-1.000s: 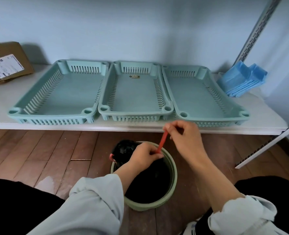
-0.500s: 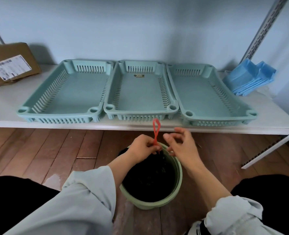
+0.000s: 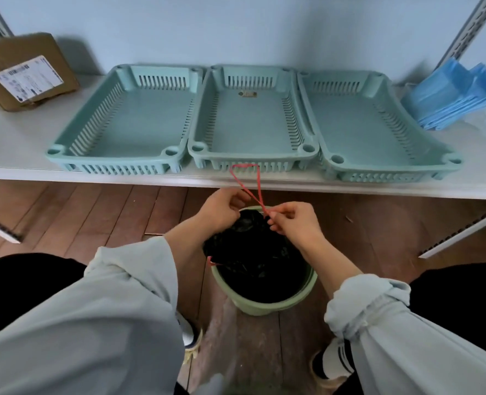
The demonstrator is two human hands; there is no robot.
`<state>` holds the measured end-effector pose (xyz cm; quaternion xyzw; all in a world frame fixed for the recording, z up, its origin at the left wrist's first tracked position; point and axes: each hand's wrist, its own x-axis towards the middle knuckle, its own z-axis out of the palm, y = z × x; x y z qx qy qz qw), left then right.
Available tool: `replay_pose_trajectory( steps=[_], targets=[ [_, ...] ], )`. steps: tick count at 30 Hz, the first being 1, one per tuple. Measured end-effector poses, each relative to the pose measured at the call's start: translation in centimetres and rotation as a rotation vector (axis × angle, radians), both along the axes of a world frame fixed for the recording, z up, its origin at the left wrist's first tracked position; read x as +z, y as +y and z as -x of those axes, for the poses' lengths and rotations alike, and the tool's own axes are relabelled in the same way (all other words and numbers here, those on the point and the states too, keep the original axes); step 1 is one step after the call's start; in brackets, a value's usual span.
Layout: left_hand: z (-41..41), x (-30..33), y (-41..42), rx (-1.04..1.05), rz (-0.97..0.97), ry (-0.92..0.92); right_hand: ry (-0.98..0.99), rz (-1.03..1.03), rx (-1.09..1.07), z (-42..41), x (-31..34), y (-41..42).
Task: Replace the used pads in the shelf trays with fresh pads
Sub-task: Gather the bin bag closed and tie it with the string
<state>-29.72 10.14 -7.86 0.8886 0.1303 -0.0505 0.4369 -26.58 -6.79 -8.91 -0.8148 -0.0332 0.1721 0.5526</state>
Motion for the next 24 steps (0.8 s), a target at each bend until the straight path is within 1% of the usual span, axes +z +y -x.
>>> replay_pose_trajectory(
  steps=[2,3,4,5,7,8,9,13,14,16,18,21,24],
  targets=[
    [1.4,-1.2,1.2,0.067,-0.269,0.192,-0.046,0.016,-0.052,0.5,-0.6,0.0],
    [2.2,-1.4,1.6,0.093,-0.361,0.319,-0.069,0.02,-0.066,0.7,-0.6,0.0],
    [2.8,-1.2,2.0,0.086,-0.395,0.443,-0.092,0.028,-0.073,0.8,-0.4,0.1],
    [3.3,-0.9,2.3,0.052,-0.369,0.559,-0.118,0.041,-0.076,0.8,-0.3,0.2],
    [3.9,-0.5,2.8,-0.05,-0.204,0.811,-0.185,0.089,-0.059,0.9,0.1,0.6],
    [4.1,-0.3,2.8,-0.087,-0.129,0.882,-0.215,0.119,-0.036,1.1,0.4,0.8],
    [4.1,-0.3,2.8,-0.092,-0.088,0.88,-0.241,0.142,-0.009,1.4,0.6,1.1],
    [2.5,0.2,2.3,0.034,-0.018,0.521,-0.389,0.152,0.057,2.6,2.0,1.9],
    [2.2,0.5,2.1,0.045,0.029,0.473,-0.444,0.153,0.098,2.8,2.3,2.2],
    [1.7,1.0,1.6,0.04,0.122,0.436,-0.546,0.197,0.228,3.1,2.5,2.7],
    [1.4,1.2,1.0,0.015,0.165,0.413,-0.576,0.264,0.373,3.2,2.5,3.0],
    [1.2,1.7,0.4,-0.033,0.186,0.376,-0.481,0.338,0.575,3.5,2.5,3.0],
    [1.5,2.5,0.4,-0.082,0.208,0.409,-0.428,0.4,0.632,3.6,1.7,3.1]
  ],
)
